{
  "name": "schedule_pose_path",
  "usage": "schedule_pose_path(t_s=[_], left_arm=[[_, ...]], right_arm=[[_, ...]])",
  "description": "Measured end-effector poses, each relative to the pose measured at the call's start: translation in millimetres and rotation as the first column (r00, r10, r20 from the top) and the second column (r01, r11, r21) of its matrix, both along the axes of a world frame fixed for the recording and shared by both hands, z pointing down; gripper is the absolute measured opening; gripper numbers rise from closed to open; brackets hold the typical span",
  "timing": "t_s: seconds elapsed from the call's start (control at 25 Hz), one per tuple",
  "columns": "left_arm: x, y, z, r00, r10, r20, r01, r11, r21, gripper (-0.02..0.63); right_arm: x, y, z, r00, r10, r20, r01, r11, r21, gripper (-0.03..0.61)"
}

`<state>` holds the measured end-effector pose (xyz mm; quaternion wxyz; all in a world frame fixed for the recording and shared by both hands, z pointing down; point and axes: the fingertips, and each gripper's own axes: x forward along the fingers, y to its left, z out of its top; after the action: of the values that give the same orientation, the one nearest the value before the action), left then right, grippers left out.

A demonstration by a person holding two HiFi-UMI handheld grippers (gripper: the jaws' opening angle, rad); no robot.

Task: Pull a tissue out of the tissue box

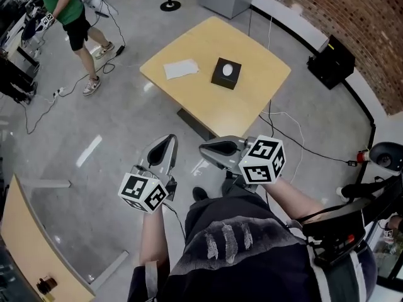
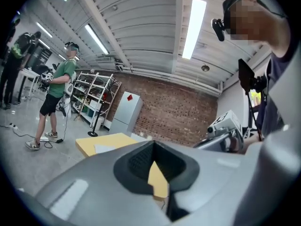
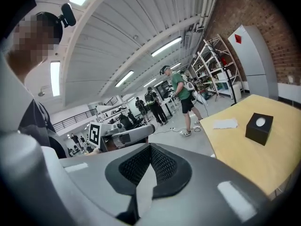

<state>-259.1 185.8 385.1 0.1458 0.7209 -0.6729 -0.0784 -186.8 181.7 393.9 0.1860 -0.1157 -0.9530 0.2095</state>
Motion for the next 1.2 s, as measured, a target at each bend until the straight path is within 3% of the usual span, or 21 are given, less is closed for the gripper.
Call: schedule_pose_path(t_s=[0.32,0.44,0.64,1.2], left_arm=[[13.8,-7.4,-12.0,0.997,-0.027,0.068,0.031,0.998,-0.052,0.0],[39.2,-22.4,-13.9,0.997,-0.033,0.068,0.038,0.997,-0.07,0.001],[91.9,-54.0,-13.3,0.996,-0.017,0.088,0.027,0.993,-0.115,0.001],[174.4,-105.0,6.5,0.992,-0.003,0.13,0.031,0.976,-0.216,0.002]], right_arm=[[2.5,-8.5,-7.5,0.996,-0.06,0.072,0.064,0.996,-0.055,-0.002],[18.0,-20.0,-9.6,0.993,-0.092,0.073,0.094,0.995,-0.029,-0.002],[55.1,-47.0,-14.2,0.989,-0.1,0.11,0.11,0.99,-0.09,-0.002],[134.6,-100.4,5.3,0.986,-0.087,0.145,0.114,0.975,-0.189,-0.002]])
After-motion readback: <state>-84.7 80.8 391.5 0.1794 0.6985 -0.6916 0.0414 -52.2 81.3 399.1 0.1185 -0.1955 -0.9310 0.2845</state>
